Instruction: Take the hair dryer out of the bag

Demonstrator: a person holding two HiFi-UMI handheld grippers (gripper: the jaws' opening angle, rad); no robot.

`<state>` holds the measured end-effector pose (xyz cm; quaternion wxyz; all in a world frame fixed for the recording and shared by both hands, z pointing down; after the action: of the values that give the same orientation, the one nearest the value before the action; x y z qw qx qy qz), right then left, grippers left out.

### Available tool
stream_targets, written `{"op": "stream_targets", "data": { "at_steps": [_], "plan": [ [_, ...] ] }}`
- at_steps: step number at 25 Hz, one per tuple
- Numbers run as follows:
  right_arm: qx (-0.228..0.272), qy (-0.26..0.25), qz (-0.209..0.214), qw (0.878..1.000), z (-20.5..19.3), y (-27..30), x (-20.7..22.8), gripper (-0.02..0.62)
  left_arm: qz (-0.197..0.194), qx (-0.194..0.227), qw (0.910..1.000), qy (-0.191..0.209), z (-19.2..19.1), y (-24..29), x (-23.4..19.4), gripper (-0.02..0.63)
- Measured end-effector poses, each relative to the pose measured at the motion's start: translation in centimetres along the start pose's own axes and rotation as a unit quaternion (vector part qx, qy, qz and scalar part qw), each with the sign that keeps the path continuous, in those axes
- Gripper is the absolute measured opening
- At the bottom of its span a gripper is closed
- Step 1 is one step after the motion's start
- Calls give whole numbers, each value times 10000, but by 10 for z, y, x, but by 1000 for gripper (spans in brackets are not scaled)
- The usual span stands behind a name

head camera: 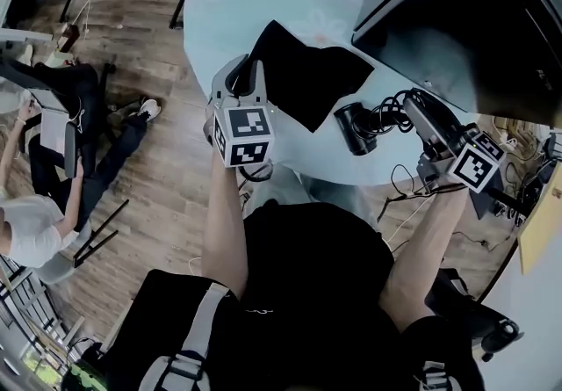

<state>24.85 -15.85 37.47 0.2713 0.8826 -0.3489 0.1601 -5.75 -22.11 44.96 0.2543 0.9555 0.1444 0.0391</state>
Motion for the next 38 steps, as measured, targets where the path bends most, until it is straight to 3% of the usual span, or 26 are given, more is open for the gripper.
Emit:
{"op": "stream_targets", "data": {
  "at_steps": [4,11,15,19,22,26,29,32,34,38],
  "plan": [
    [-241,72,-602,9979,-10,1,37,137,383,-236,9988,-193,-12,1,-16,72],
    [-443,279,-1392,9889,-29,9,93,138,681,-576,9957,-235,-32,5,-22,72],
    [-642,508,-1142,9901,-37,17,106,138,683,-684,9951,-192,-38,10,-22,72],
    [-1101,728,-645,9891,-56,32,115,138,751,-824,9937,132,-41,13,-14,72],
    [-1324,795,-500,9867,-66,42,123,138,835,-913,9912,471,-41,15,-9,77],
    [-1363,1029,-592,9835,-82,51,131,140,800,-906,9914,492,-38,12,-7,89],
    [-1201,967,-1027,9827,-90,49,140,152,652,-796,9937,437,-34,8,-2,94],
    [-1134,1056,-1728,9727,-101,42,149,150,477,-657,9964,230,-29,2,-1,115],
    [-1123,1172,-2271,9603,-109,31,153,160,382,-571,9976,43,-26,-2,-3,130],
    [-1137,984,-3460,9261,-121,3,159,262,283,-488,9984,-102,-24,-6,-10,144]
  ]
}}
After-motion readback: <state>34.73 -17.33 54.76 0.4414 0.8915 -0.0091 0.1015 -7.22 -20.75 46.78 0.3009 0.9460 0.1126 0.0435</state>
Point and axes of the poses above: the fingertips, and each gripper's own axes: y forward along the fingers, x to its right, z out of its top, the point moved 4 cm from there along -y, backward along the fingers, and after that the axes turned 9 degrees about -y, right-handed, at the moved point
